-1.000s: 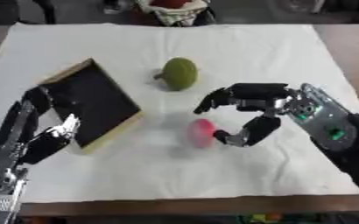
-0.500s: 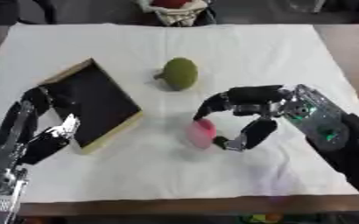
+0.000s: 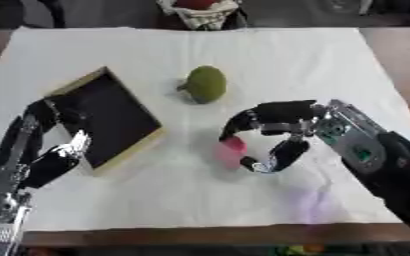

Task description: Pick up objects on the table and place them in the box.

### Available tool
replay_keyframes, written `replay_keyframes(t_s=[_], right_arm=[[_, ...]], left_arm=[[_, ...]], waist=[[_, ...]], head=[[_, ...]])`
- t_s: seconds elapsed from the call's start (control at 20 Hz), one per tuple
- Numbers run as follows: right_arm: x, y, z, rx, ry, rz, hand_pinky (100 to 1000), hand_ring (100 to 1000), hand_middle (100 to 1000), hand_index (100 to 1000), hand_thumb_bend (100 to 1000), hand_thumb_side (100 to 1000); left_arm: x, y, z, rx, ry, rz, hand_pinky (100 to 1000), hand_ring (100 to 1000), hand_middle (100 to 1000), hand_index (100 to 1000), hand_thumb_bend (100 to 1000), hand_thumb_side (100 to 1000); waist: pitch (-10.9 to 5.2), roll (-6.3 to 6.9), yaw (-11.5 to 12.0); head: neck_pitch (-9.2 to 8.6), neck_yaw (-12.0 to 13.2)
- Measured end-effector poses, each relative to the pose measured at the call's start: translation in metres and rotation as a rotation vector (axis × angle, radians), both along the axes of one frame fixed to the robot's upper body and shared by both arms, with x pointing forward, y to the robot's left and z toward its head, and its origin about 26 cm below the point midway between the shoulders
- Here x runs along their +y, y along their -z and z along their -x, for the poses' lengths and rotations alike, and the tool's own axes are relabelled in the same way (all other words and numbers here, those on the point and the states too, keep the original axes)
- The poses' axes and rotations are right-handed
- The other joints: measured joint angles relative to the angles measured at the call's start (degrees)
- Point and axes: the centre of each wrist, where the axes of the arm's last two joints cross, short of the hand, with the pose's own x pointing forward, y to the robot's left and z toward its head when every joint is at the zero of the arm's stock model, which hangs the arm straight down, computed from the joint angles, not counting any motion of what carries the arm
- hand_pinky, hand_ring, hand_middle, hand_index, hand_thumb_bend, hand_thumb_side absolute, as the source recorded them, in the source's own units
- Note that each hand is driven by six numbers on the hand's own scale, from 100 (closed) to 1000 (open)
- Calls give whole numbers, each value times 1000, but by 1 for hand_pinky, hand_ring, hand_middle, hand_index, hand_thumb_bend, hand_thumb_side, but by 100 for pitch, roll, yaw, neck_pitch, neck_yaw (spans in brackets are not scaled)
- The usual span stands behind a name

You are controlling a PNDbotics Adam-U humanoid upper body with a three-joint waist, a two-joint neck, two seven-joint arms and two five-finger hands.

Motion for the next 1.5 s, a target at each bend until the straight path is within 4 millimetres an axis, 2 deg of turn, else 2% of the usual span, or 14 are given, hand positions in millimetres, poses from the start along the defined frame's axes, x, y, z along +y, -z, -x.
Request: replay_keyframes(t_s=[0.15, 0.3, 0.65, 0.85, 1.1, 1.5], right_arm=[[0, 3, -2, -27, 8, -5, 780, 803, 775, 765, 100, 169], [-1, 6, -4, -55, 22, -18, 773, 792, 762, 703, 100, 100], [-4, 10, -7, -128, 57, -94, 740, 746, 683, 409, 100, 100], [-4, 6, -9, -172, 72, -157, 733, 740, 666, 349, 100, 100], [1, -16, -13, -222, 76, -232, 736, 741, 667, 346, 100, 100], [20, -74, -26, -327, 44, -281, 743, 740, 669, 346, 100, 100]], left_arm=[[0, 0, 0, 0, 0, 0, 669, 592, 613, 779, 244, 452], [0, 0, 0, 0, 0, 0, 669, 592, 613, 779, 239, 453], [0, 0, 0, 0, 1, 0, 669, 591, 613, 780, 230, 456], [0, 0, 0, 0, 1, 0, 670, 591, 614, 780, 227, 459], [0, 0, 0, 0, 1, 2, 670, 591, 614, 780, 225, 458], [-1, 0, 0, 2, 10, 4, 670, 591, 613, 779, 223, 457]], waist=[[0, 2, 17], [0, 2, 20], [0, 3, 20], [0, 5, 15], [-7, 6, 5], [-45, 5, 109]], head=[[0, -11], [0, -15], [0, -24], [0, -24], [0, -26], [0, -81]])
